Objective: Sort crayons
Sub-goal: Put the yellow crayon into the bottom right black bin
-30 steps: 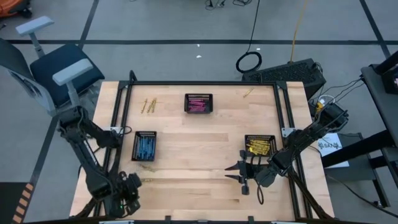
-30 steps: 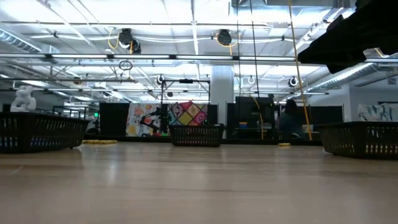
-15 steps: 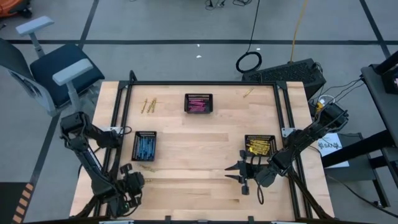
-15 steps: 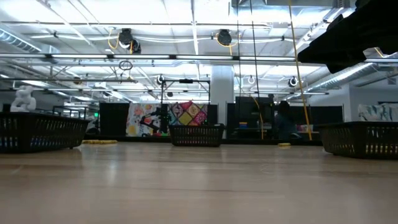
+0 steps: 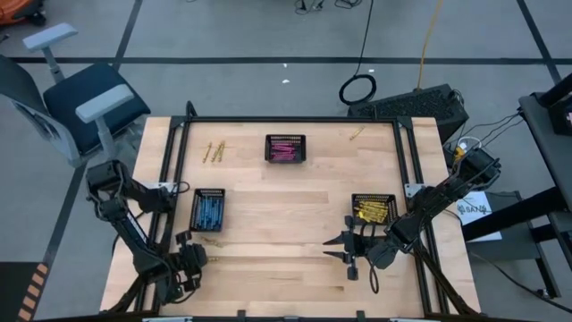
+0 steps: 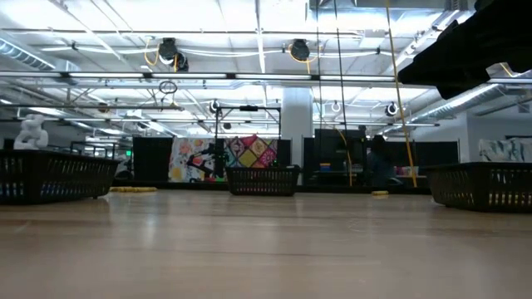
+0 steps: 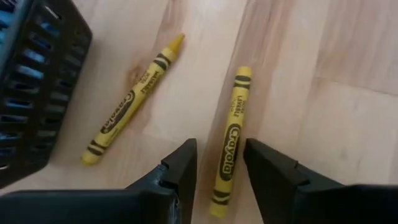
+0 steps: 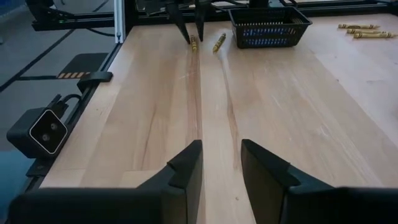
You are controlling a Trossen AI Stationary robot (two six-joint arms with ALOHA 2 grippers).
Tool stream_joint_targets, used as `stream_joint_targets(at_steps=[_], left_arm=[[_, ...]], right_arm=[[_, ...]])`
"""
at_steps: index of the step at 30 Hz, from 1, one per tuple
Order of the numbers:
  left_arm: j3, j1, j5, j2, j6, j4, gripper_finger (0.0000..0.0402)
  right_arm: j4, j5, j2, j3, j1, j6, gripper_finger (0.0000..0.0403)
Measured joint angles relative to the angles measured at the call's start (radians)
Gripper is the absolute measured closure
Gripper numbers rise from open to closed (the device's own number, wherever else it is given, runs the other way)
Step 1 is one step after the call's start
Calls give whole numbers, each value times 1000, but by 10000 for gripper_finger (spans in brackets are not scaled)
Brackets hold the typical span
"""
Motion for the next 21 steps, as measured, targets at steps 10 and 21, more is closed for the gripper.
stream_joint_targets(at_steps=[10, 21], left_arm=[[-21, -2, -23, -1, -7, 104, 377], [-10, 136, -433, 3, 425, 657, 397]], right_arm=[[-17, -9, 0, 0, 5, -2, 307], [-61, -31, 6, 0, 49, -15, 307]])
